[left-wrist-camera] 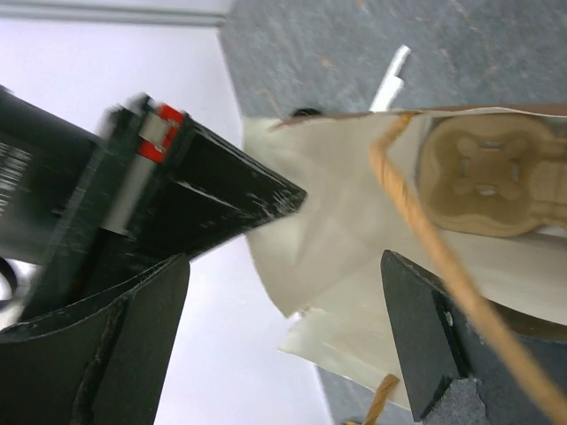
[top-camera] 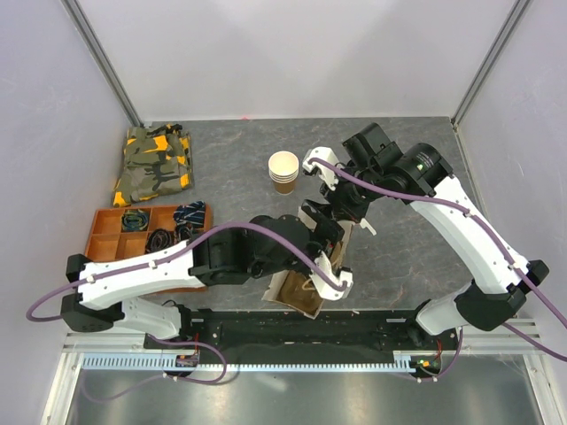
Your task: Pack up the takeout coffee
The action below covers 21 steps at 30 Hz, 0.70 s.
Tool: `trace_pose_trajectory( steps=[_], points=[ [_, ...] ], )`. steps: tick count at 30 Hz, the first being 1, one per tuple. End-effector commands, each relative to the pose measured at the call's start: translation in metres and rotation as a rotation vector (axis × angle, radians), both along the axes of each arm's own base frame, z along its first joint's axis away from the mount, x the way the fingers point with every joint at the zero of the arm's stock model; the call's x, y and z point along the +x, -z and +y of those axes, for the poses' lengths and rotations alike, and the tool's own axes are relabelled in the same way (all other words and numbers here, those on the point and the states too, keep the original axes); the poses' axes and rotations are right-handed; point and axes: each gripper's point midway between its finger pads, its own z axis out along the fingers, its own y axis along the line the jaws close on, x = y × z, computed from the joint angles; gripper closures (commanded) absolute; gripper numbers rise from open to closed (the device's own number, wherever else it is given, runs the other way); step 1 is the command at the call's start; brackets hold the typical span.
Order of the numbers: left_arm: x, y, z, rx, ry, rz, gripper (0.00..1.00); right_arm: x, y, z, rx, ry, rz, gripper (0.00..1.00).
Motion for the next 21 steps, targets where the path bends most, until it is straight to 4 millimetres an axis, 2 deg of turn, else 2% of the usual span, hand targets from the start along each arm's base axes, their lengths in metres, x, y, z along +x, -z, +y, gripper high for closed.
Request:
trace_pose_trajectory(
  steps=[1, 2, 3, 4, 7, 12, 13, 15, 21],
  points=[
    [-0.003, -0.041, -0.007, -0.067, 0.061, -0.21, 0.04, -0.023, -0.001, -0.014, -0.022, -0.028, 0.058, 1.0],
    [-0.001, -0.047, -0.011, -0.087, 0.067, -0.26, 0.04, -0.023, -0.002, -0.013, -0.017, -0.03, 0.061, 1.0],
    [0.001, -0.039, -0.008, -0.061, 0.069, -0.31, 0.04, -0.023, -0.002, -0.013, -0.015, -0.031, 0.06, 1.0],
    [0.002, -0.042, -0.009, -0.032, 0.097, -0.396, 0.03, -0.023, -0.003, -0.012, -0.013, -0.033, 0.06, 1.0],
    [0.004, -0.046, -0.013, -0.03, 0.114, -0.508, 0.0, -0.025, -0.002, -0.013, -0.015, -0.035, 0.066, 1.0],
    [0.01, -0.062, -0.013, -0.037, 0.085, -0.605, 0.0, -0.028, -0.004, -0.013, -0.003, -0.045, 0.069, 1.0],
    [0.01, -0.071, -0.012, -0.051, 0.085, -0.639, 0.0, -0.029, -0.003, -0.013, -0.006, -0.044, 0.072, 1.0],
    [0.011, -0.075, -0.01, -0.046, 0.08, -0.66, 0.0, -0.029, -0.002, -0.014, -0.007, -0.047, 0.07, 1.0],
    [0.017, -0.102, -0.001, -0.07, 0.041, -0.744, 0.0, -0.031, -0.002, -0.013, -0.001, -0.052, 0.077, 1.0]
  ],
)
